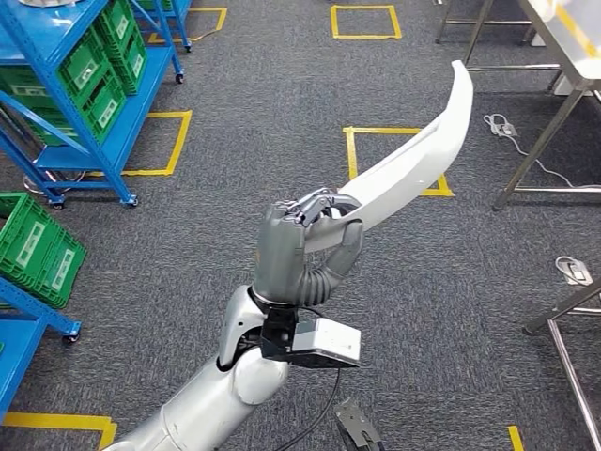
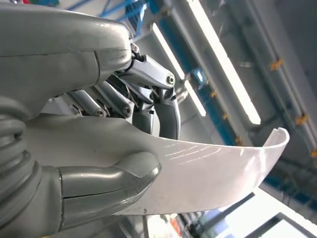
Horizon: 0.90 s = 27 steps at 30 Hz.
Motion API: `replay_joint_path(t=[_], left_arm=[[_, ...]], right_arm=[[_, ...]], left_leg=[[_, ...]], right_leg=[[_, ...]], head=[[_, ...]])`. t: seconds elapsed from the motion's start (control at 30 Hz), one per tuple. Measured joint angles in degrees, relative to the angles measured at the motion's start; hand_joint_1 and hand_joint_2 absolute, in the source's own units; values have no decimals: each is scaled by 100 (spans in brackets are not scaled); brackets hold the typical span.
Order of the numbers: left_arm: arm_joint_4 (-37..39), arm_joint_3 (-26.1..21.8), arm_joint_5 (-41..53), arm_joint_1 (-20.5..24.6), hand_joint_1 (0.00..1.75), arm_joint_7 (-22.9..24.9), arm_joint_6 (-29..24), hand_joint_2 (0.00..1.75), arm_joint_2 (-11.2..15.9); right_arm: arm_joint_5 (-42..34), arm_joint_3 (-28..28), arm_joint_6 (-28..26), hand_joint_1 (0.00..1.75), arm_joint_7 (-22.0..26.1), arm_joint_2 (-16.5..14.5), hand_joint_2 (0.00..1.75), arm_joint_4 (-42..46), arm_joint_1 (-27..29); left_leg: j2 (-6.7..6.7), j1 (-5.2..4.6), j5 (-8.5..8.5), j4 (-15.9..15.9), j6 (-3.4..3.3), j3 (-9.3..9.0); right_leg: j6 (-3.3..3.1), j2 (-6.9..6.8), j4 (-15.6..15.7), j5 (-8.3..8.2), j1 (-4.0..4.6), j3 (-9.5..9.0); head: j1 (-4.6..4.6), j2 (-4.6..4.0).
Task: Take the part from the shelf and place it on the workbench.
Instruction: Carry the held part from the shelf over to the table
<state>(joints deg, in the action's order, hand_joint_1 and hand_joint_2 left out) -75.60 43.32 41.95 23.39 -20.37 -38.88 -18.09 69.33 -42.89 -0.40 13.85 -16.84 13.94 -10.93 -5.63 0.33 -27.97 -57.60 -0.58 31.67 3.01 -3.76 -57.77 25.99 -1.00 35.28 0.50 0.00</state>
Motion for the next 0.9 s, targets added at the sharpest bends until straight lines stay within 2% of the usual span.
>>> replay_joint_path(t=[0.07, 0.1, 0.13, 0.17, 0.2, 0.23, 0.27, 0.3, 0.33, 0.37, 0.4, 0.47, 0.5, 0.53, 0.57, 0.6, 0.63, 0.67, 0.73, 0.77, 0.8, 0.83, 0.87, 0.9], left_arm=[[0, 2, 1, 2, 175, -1, 0, 175, -1], [0, 3, 1, 4, 175, -1, 0, 175, -2], [-1, 3, 1, 6, 175, -1, -1, 175, -2], [-1, 3, 1, 7, 175, -1, -2, 175, 1], [-1, 2, 0, 6, 175, -1, -3, 175, 6], [-1, -1, -1, 2, 175, -1, -3, 175, 11], [1, -3, -1, -1, 175, -1, -3, 175, 17], [1, -4, -2, -4, 175, -1, -3, 175, 20], [2, -5, -2, -5, 175, -1, -3, 175, 20], [2, -4, -3, -4, 175, -1, -3, 175, 19], [2, -3, -3, -3, 175, -1, -3, 175, 18], [2, -4, -3, -3, 175, -1, -3, 175, 16], [2, -5, -6, -3, 175, 0, -3, 175, 16], [2, -5, -8, -2, 175, 0, -4, 175, 14], [2, -4, -9, 0, 175, 0, -4, 175, 8], [2, -1, -8, 3, 175, 0, -4, 175, 0], [2, 3, -4, 6, 175, -1, -3, 175, -8], [2, 4, -1, 11, 175, -1, -2, 175, -12], [3, -1, -1, 9, 175, -1, -1, 175, -10], [4, -3, -1, 7, 175, -1, -1, 175, -7], [7, -4, -1, 2, 175, -1, -1, 175, -4], [9, -3, -1, 1, 175, -1, -1, 175, -1], [10, -2, -1, 1, 175, -1, -1, 175, -1], [11, -1, -1, 1, 175, -1, -2, 175, -1]], right_arm=[[-1, 0, -1, 0, -1, -2, 0, 2, 4], [-2, -1, -1, 0, -1, -2, 0, 2, 10], [-2, -1, -1, 0, -1, -1, 0, 2, 12], [-2, -1, -1, 0, -1, -1, 0, 2, 8], [-2, 0, -1, 0, -1, -1, 0, 2, 4], [-2, 0, 0, 0, -1, -1, 0, 2, 1], [-2, 0, 0, 0, -1, 0, 0, 2, 3], [-2, -1, 1, 0, -1, 1, 0, 2, 9], [-2, -1, 1, 0, -1, 1, 0, 2, 16], [-2, -1, 1, 0, -1, 1, 0, 2, 19], [-2, -1, 1, 0, -1, 1, 0, 2, 19], [-3, -1, 3, 0, -2, -14, 0, 2, 15], [-3, 0, 4, 0, -2, -21, 0, 2, 10], [-3, 1, 5, 0, -2, -28, 0, 2, 7], [-3, 1, 4, 0, -1, -27, 0, 2, 5], [-1, 1, 5, 0, -2, -26, 0, 2, 13], [-1, 1, 4, 0, -2, -24, 0, 2, 25], [-1, 1, 3, 0, -2, -22, 0, 2, 28], [-1, 1, 1, 0, -1, -19, 0, 2, 14], [0, 1, 1, 0, -1, -19, 0, 2, 6], [0, 1, 1, 0, -1, -17, 0, 2, 7], [0, 1, 1, 0, -1, -15, 0, 2, 14], [0, 1, 1, 0, -1, -11, 0, 2, 21], [0, 1, 1, 0, -1, -7, 0, 3, 23]], left_leg=[[-80, -9, -21, -13, 41, -20], [-50, 5, -60, -35, 67, -27], [49, 23, -148, -125, 91, -5], [190, 38, -297, -331, 109, 72], [353, 45, -488, -659, 117, 207], [453, 44, -687, -1075, 112, 391], [497, 37, -828, -1457, 100, 571], [514, 29, -865, -1689, 78, 690], [527, 17, -784, -1711, 43, 718], [558, 3, -594, -1492, -9, 638], [633, -16, -351, -1121, -77, 486], [923, -35, -19, -437, -227, 200], [1030, -47, 39, -254, -275, 127], [1077, -54, 35, -187, -300, 105], [1027, -60, 48, -135, -296, 93], [952, -48, 65, -72, -276, 73], [878, -29, 93, 1, -257, 47], [791, -9, 123, 68, -238, 22], [614, 0, 147, 122, -224, 1], [515, -3, 146, 118, -221, 3], [421, -3, 139, 114, -214, 4], [333, -2, 131, 110, -205, 4], [250, 1, 119, 102, -189, 2], [175, 5, 102, 88, -166, -2]], right_leg=[[-111, 116, -27, 5, 14, 11], [-152, 177, -29, 5, 10, 17], [-188, 242, -26, -2, 5, 18], [-221, 309, -22, -11, -3, 15], [-242, 377, -21, -17, -4, 15], [-259, 450, -21, -20, 3, 15], [-270, 533, -22, -22, 15, 15], [-279, 619, -23, -24, 30, 13], [-285, 708, -23, -26, 48, 9], [-289, 801, -24, -30, 67, 1], [-292, 892, -24, -33, 84, -9], [-277, 1044, -29, -49, 93, -4], [-255, 1107, -30, -62, 78, 16], [-224, 1165, -28, -81, 56, 44], [-186, 1234, -11, -105, 41, 68], [-157, 1228, -10, -112, 41, 102], [-126, 1118, -41, -83, 57, 141], [-91, 935, -179, 13, 73, 225], [-17, 533, -788, 345, 75, 521], [22, 445, -1165, 506, 58, 699], [53, 413, -1422, 580, 39, 817], [79, 395, -1497, 559, 21, 844], [100, 366, -1334, 437, 4, 748], [118, 294, -962, 251, -9, 537]], head=[[-18, 0], [-24, 0], [-28, 0], [-33, 0], [-40, 0], [-44, 0], [-46, 0], [-46, 0], [-46, 0], [-46, 0], [-46, 0], [-25, 0], [-26, 0], [-32, 0], [-46, 0], [-58, 0], [-46, 0], [-21, 0], [22, 0], [30, 0], [31, 0], [31, 0], [31, 0], [32, 0]])
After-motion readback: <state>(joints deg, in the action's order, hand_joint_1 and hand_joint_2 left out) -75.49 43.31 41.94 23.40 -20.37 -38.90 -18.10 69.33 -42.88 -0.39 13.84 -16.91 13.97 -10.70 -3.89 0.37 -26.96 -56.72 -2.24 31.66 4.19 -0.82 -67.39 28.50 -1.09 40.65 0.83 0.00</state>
